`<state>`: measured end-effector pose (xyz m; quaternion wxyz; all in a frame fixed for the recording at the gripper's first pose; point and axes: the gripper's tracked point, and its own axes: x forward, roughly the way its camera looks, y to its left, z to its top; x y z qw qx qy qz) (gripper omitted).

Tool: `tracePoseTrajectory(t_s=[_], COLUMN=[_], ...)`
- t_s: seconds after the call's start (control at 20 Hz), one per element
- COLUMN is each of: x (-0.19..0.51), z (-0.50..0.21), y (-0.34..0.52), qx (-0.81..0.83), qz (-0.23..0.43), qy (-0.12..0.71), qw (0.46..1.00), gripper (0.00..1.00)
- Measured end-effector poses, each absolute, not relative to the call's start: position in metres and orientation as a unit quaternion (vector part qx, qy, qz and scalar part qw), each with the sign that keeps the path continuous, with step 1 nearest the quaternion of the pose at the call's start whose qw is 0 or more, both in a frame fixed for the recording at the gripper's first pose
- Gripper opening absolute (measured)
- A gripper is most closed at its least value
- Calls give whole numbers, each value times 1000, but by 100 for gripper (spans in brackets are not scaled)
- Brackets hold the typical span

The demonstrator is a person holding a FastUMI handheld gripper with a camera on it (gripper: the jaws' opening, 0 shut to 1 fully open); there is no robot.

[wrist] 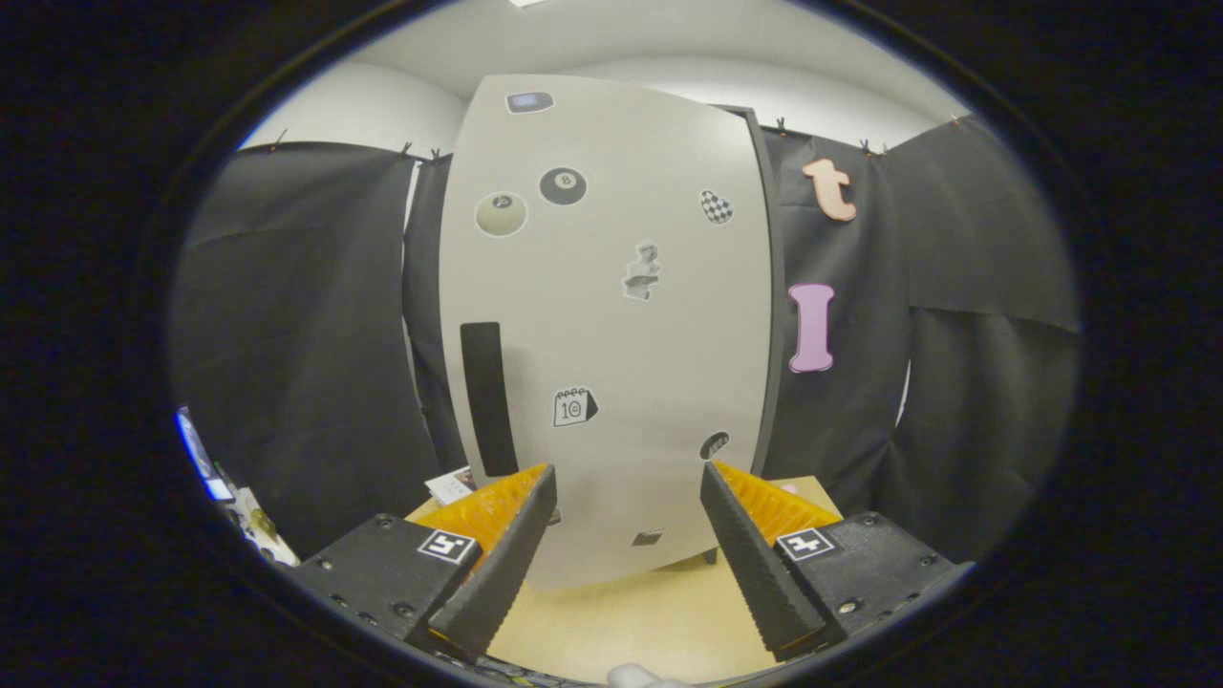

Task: Open the shoe cabinet door, grab the shoes and put them into the shoe cabinet, then close the shoe cabinet door.

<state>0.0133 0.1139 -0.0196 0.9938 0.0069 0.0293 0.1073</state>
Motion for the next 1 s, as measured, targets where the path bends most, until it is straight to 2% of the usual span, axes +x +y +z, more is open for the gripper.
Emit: tracePoseTrajectory(t_s=[0.65,1.0], x=[-94,-117], z=[-5,-19], y=[38,38], qx=[14,15], qz=[31,28], qy=[-9,-9], qw=[999,999], gripper=[99,99])
